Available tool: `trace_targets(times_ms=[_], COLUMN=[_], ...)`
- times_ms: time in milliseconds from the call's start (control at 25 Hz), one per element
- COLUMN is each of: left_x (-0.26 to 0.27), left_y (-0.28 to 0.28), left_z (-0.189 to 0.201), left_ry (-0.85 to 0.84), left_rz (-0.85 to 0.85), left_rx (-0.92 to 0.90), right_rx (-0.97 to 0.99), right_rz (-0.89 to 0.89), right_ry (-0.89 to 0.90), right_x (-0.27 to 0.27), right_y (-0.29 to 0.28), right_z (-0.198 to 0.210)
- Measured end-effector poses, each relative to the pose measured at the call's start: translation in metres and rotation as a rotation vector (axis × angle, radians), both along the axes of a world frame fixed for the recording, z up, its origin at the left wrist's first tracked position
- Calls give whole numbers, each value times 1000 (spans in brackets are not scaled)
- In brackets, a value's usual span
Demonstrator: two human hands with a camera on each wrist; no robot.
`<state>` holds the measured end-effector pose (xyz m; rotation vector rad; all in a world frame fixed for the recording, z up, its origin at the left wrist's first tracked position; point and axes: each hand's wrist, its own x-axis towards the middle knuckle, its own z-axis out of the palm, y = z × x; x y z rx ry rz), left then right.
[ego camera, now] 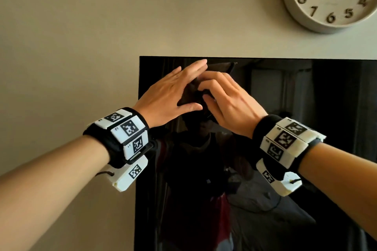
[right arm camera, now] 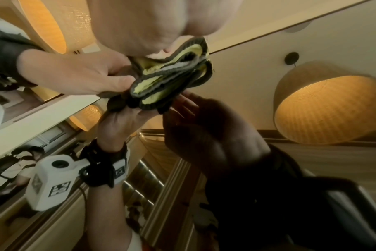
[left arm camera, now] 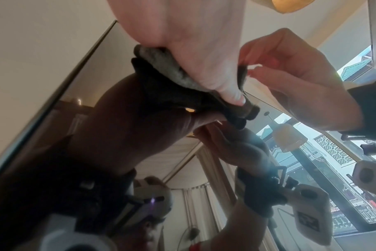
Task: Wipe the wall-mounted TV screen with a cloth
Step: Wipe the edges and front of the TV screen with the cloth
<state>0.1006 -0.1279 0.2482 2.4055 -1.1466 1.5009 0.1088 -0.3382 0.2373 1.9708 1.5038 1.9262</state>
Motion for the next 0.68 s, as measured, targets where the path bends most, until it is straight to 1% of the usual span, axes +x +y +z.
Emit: trace_targets(times_ms=[80, 160, 240, 320, 400, 480, 560, 600, 680], left_x=[-7, -13, -17, -19, -17, -16, -13, -12, -9], left_y=[1, 6, 16, 25, 29, 27, 23, 21, 20], left_z=[0, 0, -4, -14, -27, -36, -41, -43, -46], left_ry=[83, 111, 19, -120, -213, -218, -183, -163, -132], left_rz=[-47, -20, 47, 137, 246, 337, 403, 423, 437], left_rx=[-7, 4, 27, 78, 136, 157, 156, 150, 126], right_rx=[33, 94, 160, 207, 271, 381, 456, 455, 385], right_rz=[1, -68, -130, -131, -134, -206, -257, -256, -287], right_ry=[30, -38, -80, -55, -31, -47, -32, -16, 3], right_x=[3, 5, 1, -4, -7, -6, -4, -2, 1], right_y=[9, 14, 9, -7, -23, -29, -28, -27, -31], right_z=[2, 2, 0, -6, -12, -14, -16, -19, -32])
